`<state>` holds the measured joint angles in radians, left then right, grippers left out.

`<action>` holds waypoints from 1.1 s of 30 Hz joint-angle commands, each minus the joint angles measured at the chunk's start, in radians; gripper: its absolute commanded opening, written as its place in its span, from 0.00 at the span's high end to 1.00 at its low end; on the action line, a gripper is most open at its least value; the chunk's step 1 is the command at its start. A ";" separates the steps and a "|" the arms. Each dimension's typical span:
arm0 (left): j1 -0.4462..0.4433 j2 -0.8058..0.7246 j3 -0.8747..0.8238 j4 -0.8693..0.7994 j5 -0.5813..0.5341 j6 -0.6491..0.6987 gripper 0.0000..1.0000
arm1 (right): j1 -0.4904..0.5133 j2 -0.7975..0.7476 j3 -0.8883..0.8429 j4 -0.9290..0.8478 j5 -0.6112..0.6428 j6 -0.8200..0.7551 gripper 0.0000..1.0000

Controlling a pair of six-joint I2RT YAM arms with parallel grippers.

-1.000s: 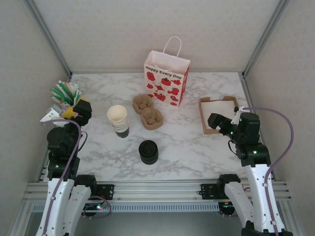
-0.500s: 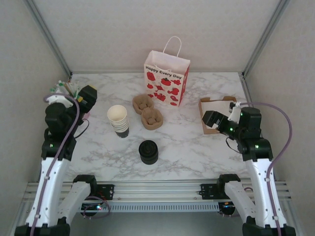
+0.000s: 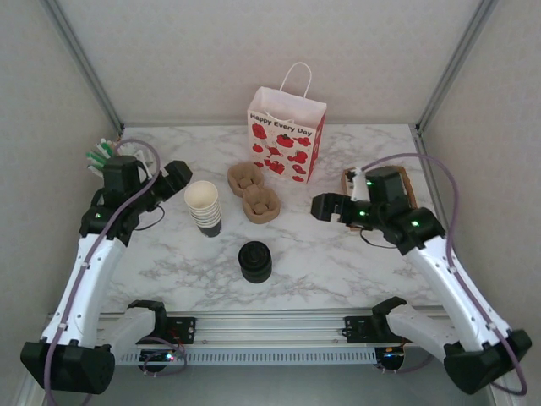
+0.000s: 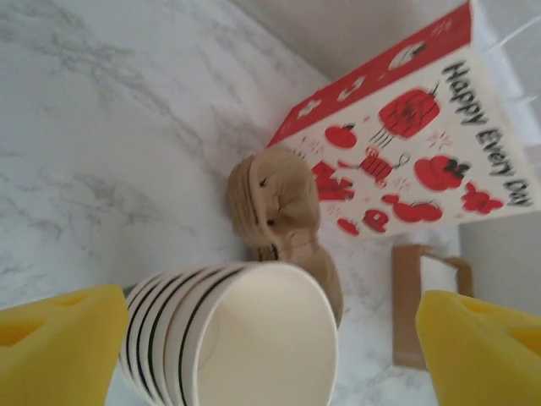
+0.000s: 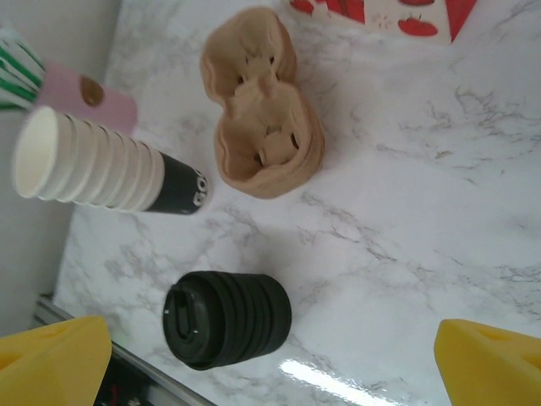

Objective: Pack the takeout coffee

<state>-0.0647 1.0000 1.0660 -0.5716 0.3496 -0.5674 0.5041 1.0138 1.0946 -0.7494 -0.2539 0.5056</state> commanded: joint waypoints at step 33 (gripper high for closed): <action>-0.499 0.354 0.465 -0.538 -0.361 0.182 0.57 | 0.125 0.283 -0.011 0.289 -0.117 0.073 0.18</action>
<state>-0.5495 1.3281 1.5017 -1.0668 0.0402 -0.4107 0.6270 1.2785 1.0962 -0.5240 -0.2859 0.5465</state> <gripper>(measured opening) 0.440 0.836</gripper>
